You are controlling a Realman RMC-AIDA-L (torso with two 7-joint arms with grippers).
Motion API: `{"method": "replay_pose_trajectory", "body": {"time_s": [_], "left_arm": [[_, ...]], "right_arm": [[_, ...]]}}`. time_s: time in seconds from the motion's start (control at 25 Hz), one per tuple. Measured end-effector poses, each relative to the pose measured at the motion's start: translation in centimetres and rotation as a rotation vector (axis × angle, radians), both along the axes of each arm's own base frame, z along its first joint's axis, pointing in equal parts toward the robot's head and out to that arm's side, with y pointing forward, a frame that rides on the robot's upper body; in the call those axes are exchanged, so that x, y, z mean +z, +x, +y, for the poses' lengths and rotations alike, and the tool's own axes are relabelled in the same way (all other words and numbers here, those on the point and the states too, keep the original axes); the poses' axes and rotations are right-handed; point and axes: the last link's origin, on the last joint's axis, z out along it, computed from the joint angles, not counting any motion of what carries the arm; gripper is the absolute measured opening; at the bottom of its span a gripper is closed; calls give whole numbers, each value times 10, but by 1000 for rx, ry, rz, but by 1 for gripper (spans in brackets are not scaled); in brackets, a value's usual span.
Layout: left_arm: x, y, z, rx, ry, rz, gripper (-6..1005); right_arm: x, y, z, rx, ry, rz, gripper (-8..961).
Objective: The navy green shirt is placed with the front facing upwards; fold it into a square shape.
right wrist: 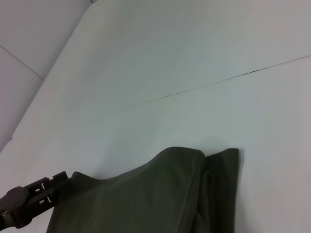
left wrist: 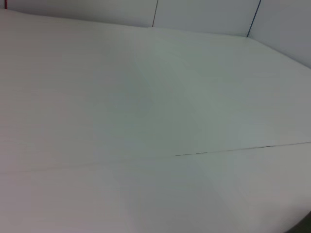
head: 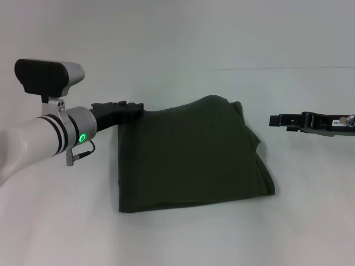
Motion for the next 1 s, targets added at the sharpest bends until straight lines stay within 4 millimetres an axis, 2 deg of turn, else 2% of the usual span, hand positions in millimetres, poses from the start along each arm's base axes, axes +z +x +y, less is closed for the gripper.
{"method": "replay_pose_trajectory", "body": {"time_s": [0.2,0.4,0.64,0.84,1.0], "left_arm": [[0,-1,2,3,6,23,490],[0,-1,2,6,10,34,255],[1,0,3,4,14,34,32],[2,4,5,-10,15,30,-1],[1,10,8,-23,14,29,15]], "right_arm": [[0,0,0,0,1,1,715],[1,-1,1,1,4,-1,715],[1,-1,2,1,7,-4,715],[2,0,3,-1,12,-5,715],[2,0,3,-3,18,-8,715]]}}
